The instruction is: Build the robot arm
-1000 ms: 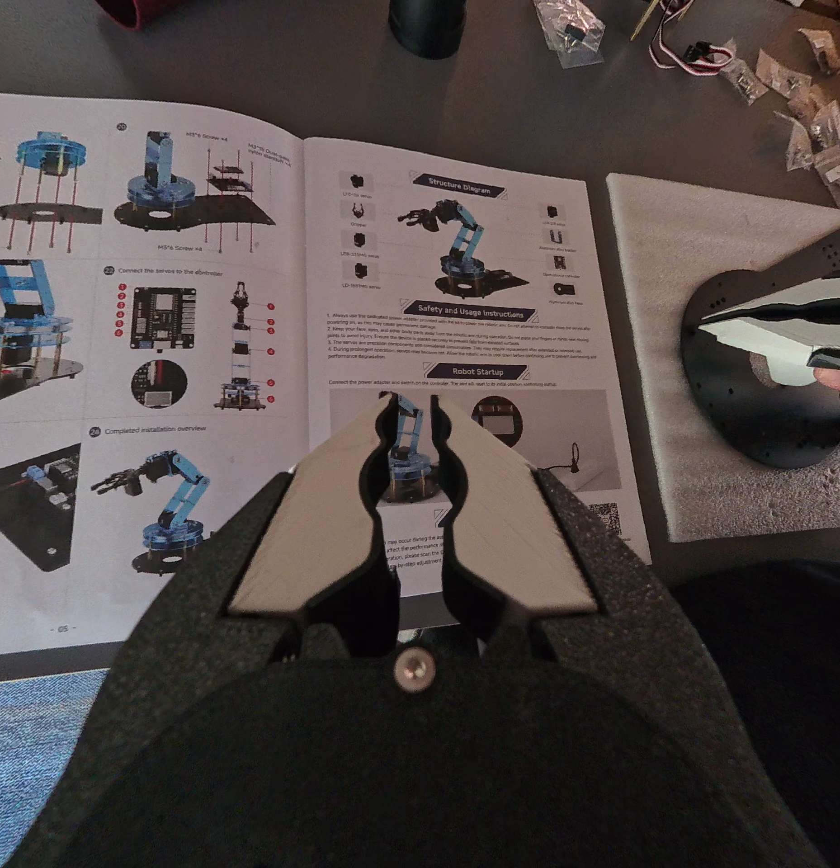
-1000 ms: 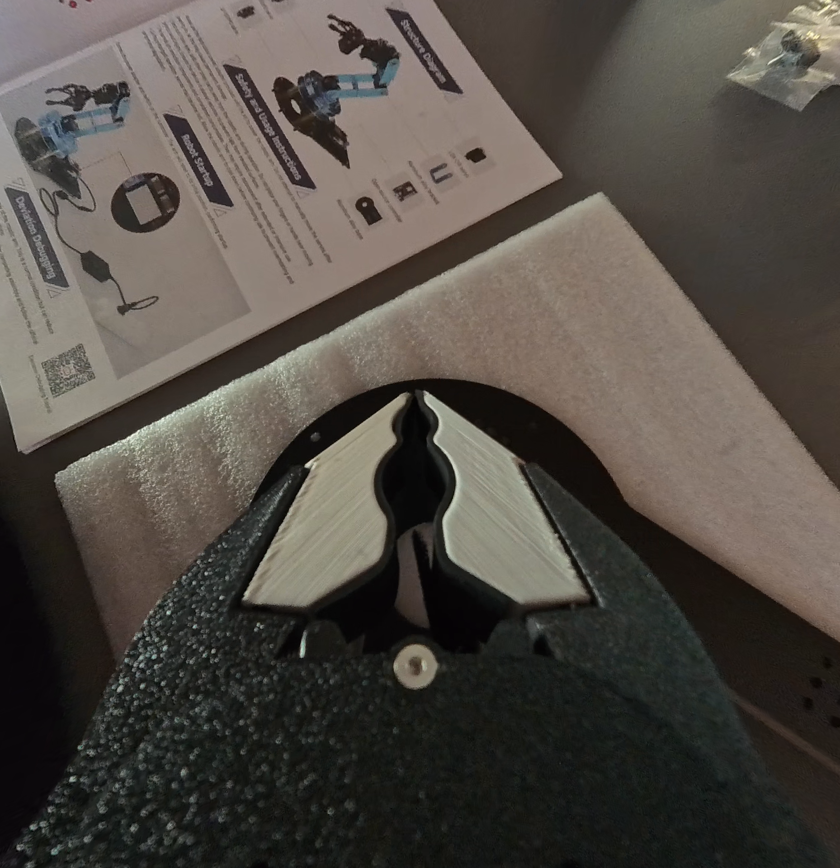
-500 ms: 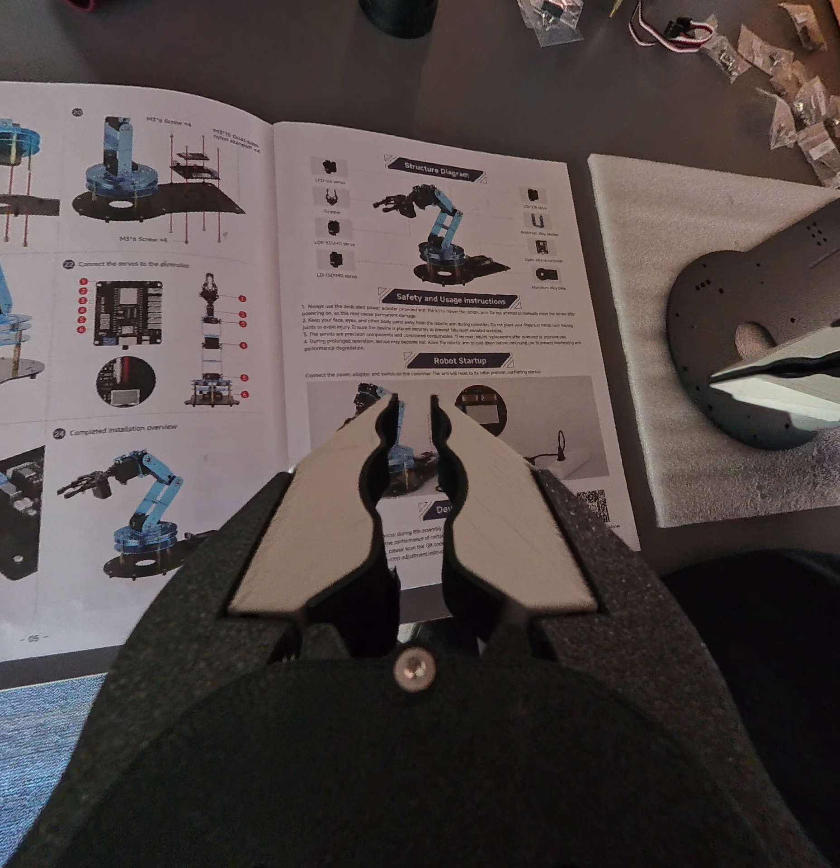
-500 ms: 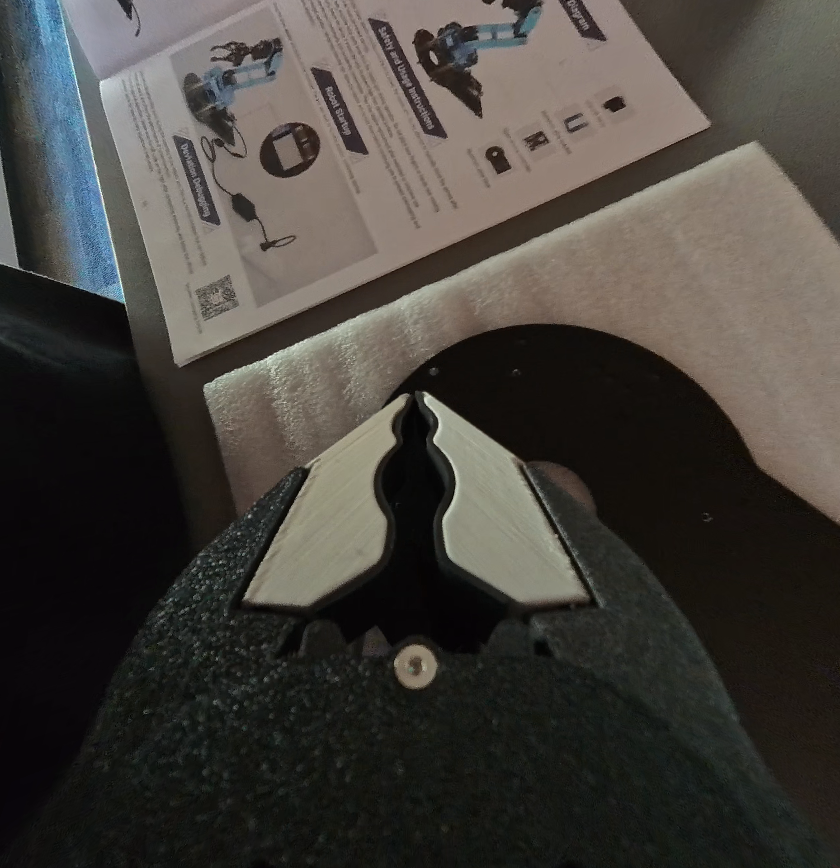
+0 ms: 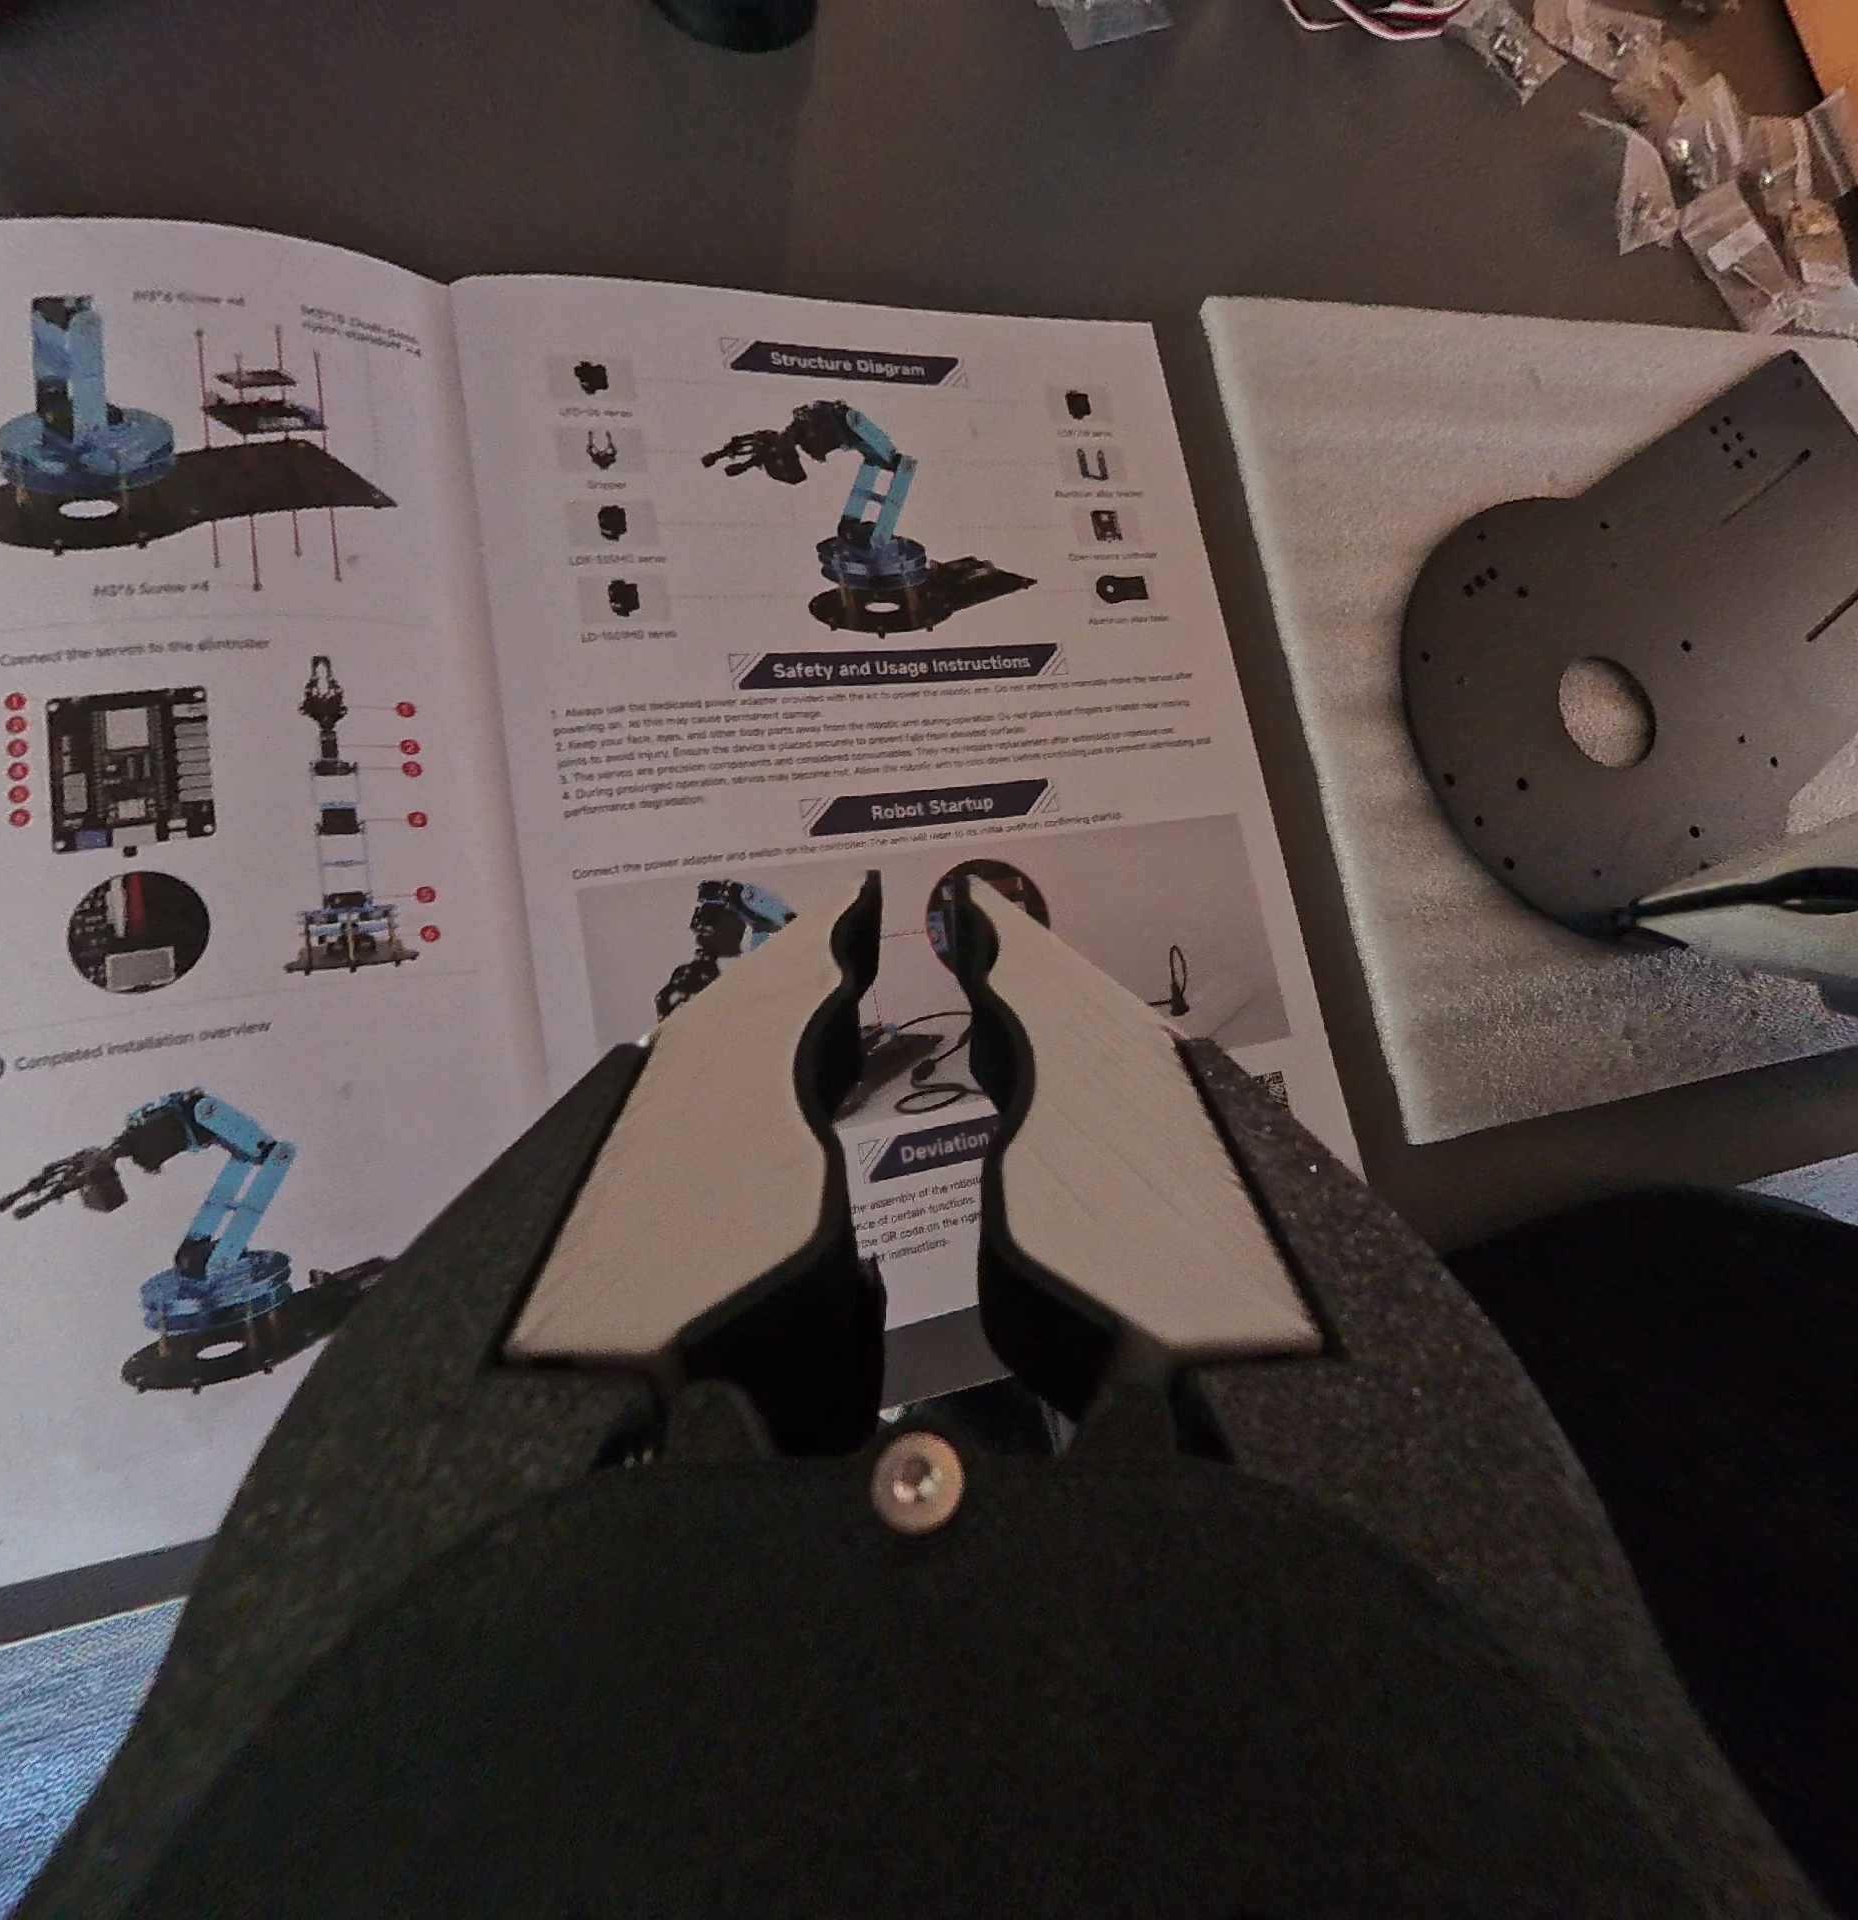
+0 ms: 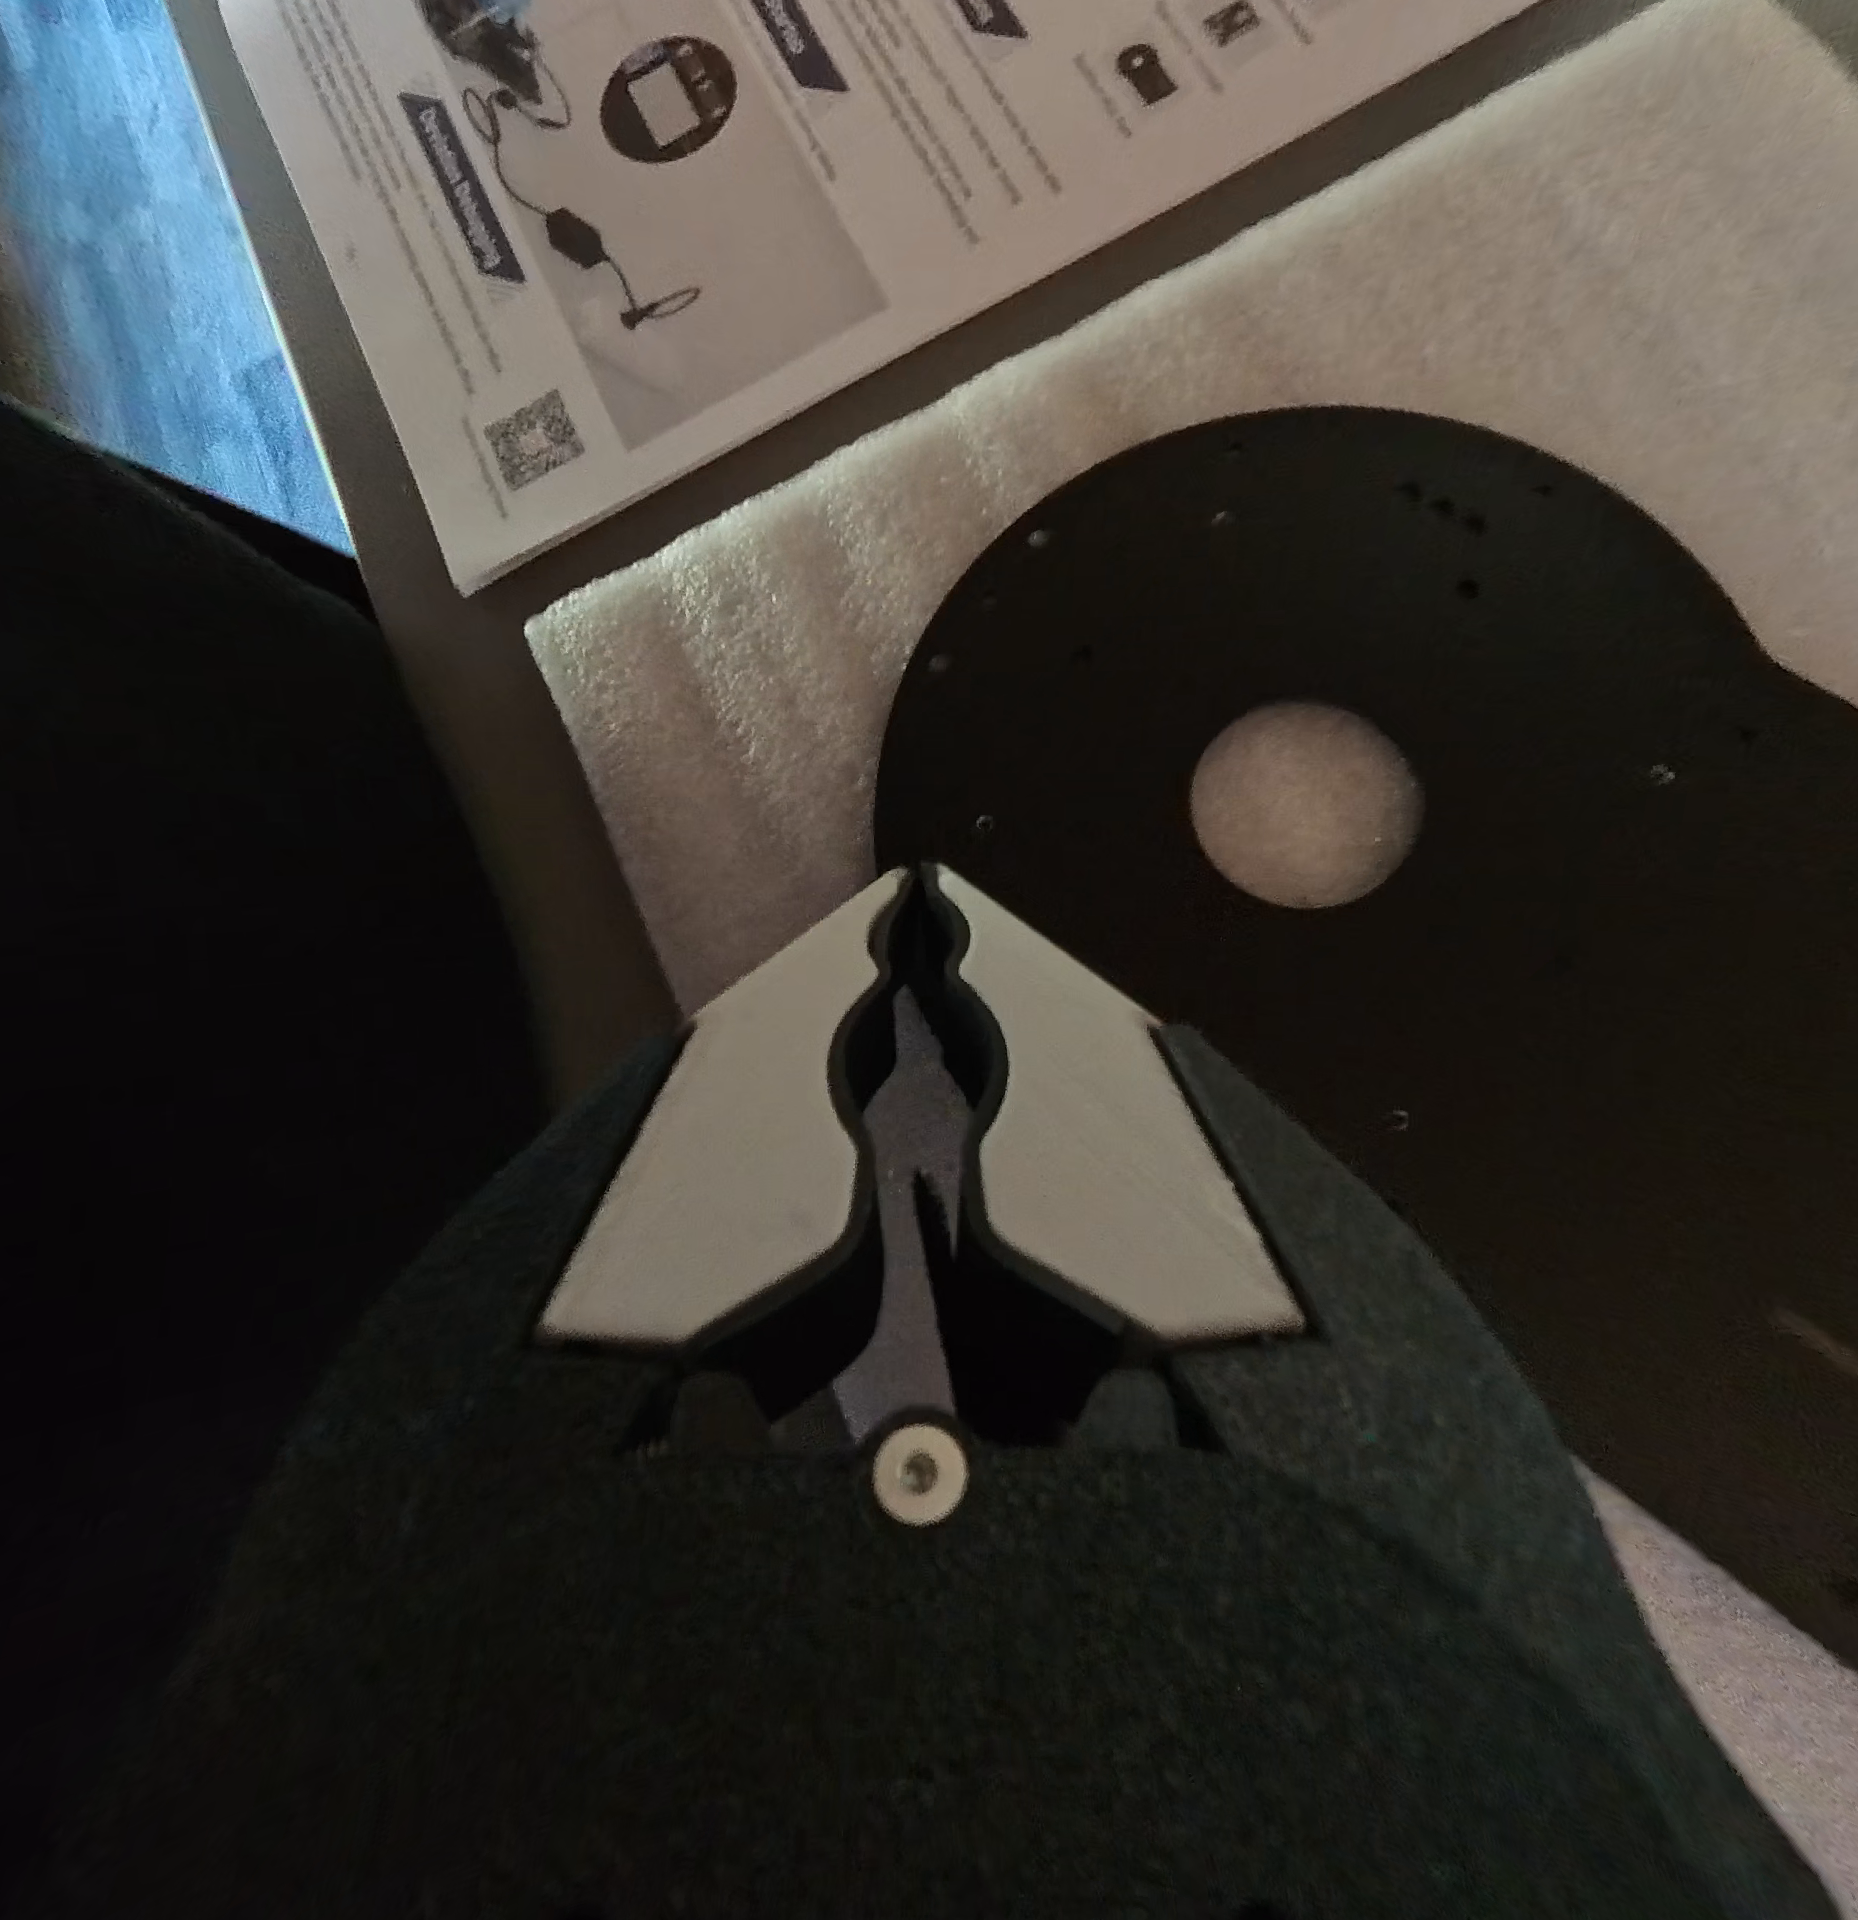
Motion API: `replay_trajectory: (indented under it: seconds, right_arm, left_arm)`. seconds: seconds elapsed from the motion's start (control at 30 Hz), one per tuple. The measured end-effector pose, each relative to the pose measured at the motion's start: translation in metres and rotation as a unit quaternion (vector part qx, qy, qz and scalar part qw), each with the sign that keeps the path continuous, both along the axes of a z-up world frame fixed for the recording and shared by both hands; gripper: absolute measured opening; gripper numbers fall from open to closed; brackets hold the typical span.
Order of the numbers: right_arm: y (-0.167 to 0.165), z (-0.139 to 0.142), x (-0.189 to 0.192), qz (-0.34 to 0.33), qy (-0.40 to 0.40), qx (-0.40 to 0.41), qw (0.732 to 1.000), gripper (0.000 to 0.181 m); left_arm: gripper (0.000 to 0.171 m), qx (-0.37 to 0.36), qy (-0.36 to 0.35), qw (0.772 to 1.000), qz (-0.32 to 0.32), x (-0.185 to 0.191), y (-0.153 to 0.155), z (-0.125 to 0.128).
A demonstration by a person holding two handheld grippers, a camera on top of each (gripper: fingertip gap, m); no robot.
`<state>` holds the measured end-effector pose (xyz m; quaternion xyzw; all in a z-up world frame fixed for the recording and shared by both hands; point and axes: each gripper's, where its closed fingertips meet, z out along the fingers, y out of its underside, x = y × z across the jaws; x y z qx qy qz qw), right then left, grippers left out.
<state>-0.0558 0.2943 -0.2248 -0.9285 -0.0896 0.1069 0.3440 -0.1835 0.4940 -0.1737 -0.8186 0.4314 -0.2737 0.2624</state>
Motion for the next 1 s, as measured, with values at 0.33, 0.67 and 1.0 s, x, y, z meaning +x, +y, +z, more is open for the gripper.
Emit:
replay_trajectory:
  seconds: [0.33,0.67,1.0]
  right_arm:
    - [-0.054,0.012,0.025,-0.097,-0.021,0.004,0.995,0.0]
    - [-0.038,0.01,0.04,-0.148,-0.059,0.031,0.987,0.0]
    - [-0.04,0.002,0.041,-0.139,-0.047,0.015,0.989,0.0]
  left_arm:
    - [0.013,-0.009,0.006,1.0,-0.028,0.013,-0.003,-0.001]
    - [0.013,0.007,0.001,0.998,-0.069,0.037,-0.006,0.012]
    - [0.013,0.005,-0.002,0.997,-0.077,0.049,-0.006,0.012]
